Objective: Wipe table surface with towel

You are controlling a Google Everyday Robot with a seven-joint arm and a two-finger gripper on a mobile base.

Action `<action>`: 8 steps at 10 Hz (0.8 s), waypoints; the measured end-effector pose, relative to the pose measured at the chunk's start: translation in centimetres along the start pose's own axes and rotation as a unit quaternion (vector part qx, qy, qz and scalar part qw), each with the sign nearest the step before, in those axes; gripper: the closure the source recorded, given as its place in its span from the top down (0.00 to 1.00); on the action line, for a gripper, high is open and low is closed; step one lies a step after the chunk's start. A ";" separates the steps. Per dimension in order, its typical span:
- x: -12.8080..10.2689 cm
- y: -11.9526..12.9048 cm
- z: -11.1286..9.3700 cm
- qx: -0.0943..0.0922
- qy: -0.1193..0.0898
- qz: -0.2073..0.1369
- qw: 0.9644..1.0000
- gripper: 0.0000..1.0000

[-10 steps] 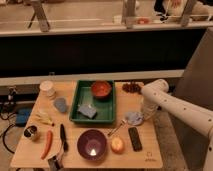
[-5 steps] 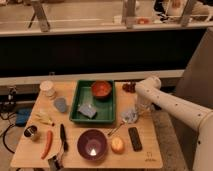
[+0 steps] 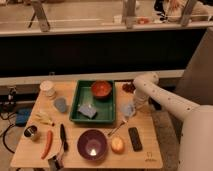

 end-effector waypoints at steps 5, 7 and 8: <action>4.2 2.4 -0.7 -0.012 -0.002 0.054 0.998 0.09; 4.9 5.0 -0.6 -0.030 -0.006 0.052 0.998 0.09; 5.0 6.2 -0.7 -0.036 -0.006 0.050 0.998 0.09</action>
